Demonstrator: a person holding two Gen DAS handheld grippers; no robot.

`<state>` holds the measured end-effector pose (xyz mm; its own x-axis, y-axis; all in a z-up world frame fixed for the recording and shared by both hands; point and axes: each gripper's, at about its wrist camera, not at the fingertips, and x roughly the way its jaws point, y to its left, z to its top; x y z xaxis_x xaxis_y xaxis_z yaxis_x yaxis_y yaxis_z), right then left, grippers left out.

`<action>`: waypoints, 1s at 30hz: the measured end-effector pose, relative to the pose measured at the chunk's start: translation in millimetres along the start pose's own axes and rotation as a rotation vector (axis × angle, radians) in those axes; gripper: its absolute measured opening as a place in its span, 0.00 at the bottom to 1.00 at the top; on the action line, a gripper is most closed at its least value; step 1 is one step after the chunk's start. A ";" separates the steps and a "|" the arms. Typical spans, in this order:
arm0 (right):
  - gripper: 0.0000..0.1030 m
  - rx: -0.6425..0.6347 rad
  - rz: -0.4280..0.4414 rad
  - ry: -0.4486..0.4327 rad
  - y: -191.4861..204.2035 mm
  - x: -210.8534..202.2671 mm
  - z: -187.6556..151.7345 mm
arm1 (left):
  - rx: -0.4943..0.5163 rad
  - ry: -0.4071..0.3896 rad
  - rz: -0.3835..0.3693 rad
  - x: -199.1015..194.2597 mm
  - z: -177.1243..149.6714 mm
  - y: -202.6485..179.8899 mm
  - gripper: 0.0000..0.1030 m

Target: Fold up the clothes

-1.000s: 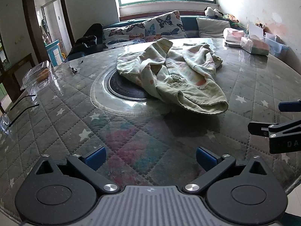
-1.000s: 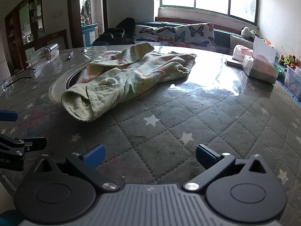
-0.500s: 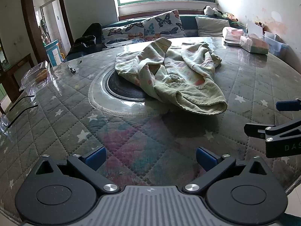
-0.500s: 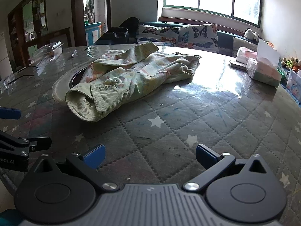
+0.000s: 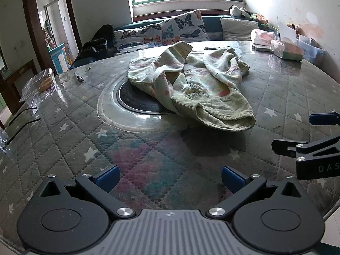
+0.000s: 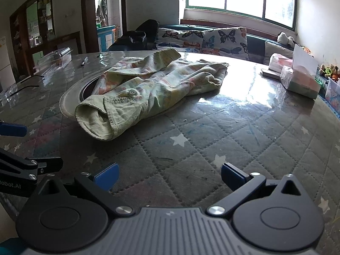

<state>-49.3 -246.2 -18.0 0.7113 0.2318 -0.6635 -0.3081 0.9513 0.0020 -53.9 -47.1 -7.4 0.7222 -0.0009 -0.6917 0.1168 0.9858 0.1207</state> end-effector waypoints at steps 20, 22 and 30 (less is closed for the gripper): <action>1.00 -0.012 0.008 0.007 2.2 7.2 4.9 | -0.005 0.004 0.000 5.3 7.6 1.6 1.00; 1.00 -0.013 0.010 0.009 2.2 9.3 6.4 | -0.009 0.004 0.002 6.5 9.9 3.8 1.00; 1.00 -0.025 0.017 0.019 0.7 18.7 16.5 | -0.033 -0.005 0.024 11.6 24.3 20.7 1.00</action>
<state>-25.8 -237.8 -18.0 0.6940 0.2433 -0.6776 -0.3354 0.9421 -0.0052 -26.6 -30.8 4.3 0.7280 0.0218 -0.6853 0.0774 0.9905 0.1138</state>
